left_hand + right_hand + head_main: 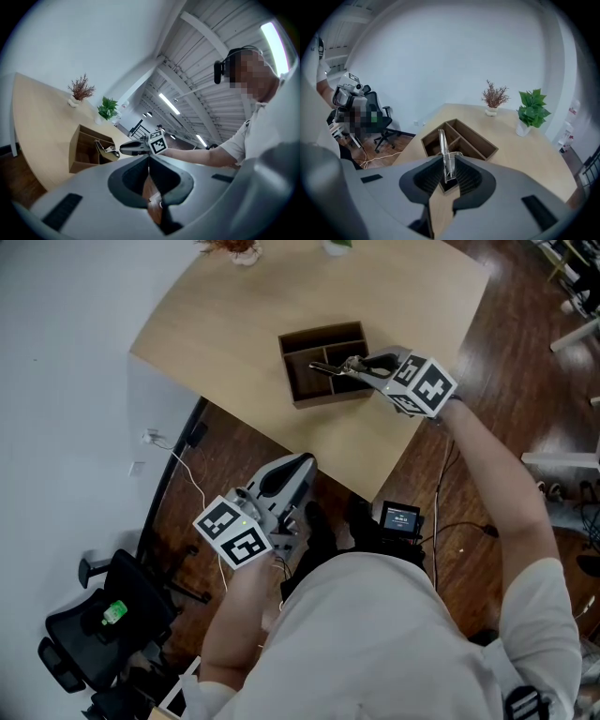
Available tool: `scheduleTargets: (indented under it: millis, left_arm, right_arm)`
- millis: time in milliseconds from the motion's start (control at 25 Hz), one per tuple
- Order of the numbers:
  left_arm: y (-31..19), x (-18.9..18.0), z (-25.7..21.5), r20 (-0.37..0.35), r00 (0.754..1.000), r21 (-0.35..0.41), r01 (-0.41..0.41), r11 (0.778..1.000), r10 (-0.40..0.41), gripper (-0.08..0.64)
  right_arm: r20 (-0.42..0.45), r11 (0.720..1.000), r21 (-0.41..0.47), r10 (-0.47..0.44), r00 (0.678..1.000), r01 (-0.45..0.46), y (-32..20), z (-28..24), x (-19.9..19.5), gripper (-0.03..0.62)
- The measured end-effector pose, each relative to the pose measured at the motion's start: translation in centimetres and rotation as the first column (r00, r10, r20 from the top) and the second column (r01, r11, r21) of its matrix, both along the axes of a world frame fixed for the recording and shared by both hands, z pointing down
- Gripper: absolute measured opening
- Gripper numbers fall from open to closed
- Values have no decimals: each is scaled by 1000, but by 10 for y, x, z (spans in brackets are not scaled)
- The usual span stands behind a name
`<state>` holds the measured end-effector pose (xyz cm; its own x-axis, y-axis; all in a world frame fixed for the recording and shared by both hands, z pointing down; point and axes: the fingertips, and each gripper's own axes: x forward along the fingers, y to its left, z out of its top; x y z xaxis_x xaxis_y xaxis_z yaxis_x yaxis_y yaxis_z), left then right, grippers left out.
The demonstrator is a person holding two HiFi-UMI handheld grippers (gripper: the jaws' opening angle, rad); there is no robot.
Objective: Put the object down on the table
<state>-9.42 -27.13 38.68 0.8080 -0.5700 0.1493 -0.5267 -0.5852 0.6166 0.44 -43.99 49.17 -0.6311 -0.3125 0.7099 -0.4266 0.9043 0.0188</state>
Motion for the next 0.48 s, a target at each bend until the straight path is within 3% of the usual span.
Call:
scheduleTargets:
  millis: [480]
  left_arm:
    - [-9,2,-10,-16,1000,31,1,1000,0,2]
  right_arm:
    - [18,990,17,136,990,-137,9,-25,28,55]
